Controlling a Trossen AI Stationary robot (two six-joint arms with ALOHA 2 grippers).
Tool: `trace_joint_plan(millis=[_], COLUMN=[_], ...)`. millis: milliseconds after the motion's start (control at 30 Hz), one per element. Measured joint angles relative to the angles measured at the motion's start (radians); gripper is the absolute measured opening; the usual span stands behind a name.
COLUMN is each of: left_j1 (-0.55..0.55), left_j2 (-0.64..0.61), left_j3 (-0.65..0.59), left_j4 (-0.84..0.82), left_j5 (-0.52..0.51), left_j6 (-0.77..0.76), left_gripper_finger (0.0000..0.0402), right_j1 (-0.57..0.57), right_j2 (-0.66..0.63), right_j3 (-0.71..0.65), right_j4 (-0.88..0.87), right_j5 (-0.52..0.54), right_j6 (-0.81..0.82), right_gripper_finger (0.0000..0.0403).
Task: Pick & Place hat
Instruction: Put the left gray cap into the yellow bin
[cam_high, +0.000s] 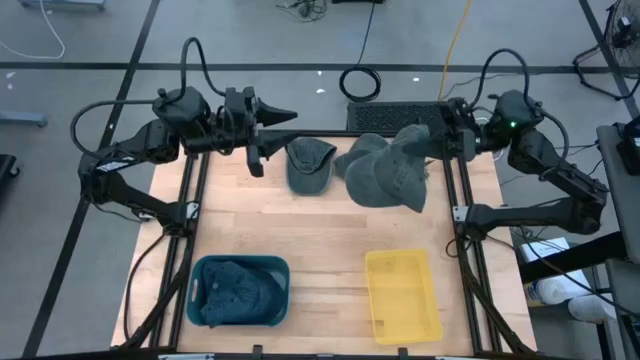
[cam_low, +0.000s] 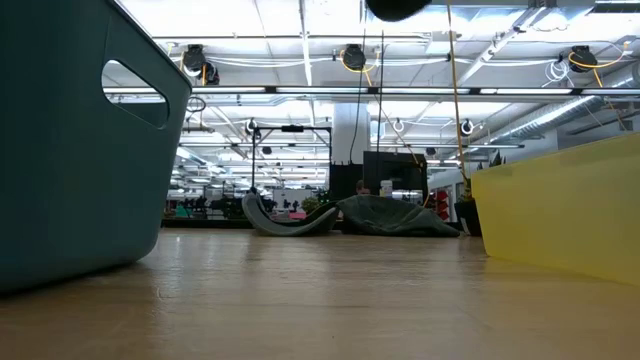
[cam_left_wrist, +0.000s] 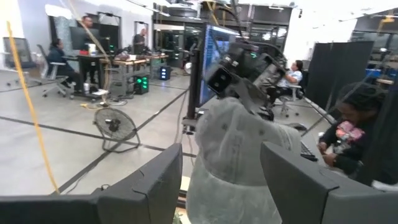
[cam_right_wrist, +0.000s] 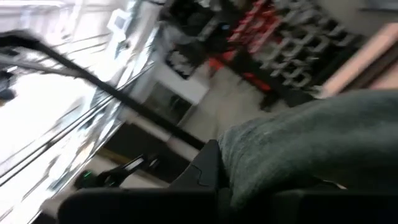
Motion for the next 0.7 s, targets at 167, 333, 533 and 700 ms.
trace_joint_plan(millis=[167,333,533,700], left_j1=[0.018,0.033,0.042,0.041], left_j2=[0.000,0.000,0.000,-0.010], left_j3=[0.000,0.000,0.000,0.000], left_j4=[0.004,0.006,0.006,0.007], left_j5=[-0.027,-0.038,-0.037,-0.037], left_j6=[-0.025,-0.056,-0.078,-0.076], left_gripper_finger=[0.0225,0.0225,0.0225,0.0225], right_j1=[0.136,0.308,0.537,0.716], right_j2=[-0.039,-0.047,-0.016,0.024], right_j3=[0.000,0.000,0.000,0.000], right_j4=[-0.122,-0.192,-0.230,-0.241], right_j5=[0.270,0.548,0.849,1.091], right_j6=[0.000,0.028,0.103,0.185], right_gripper_finger=[0.0000,0.0000,0.0000,0.0000])
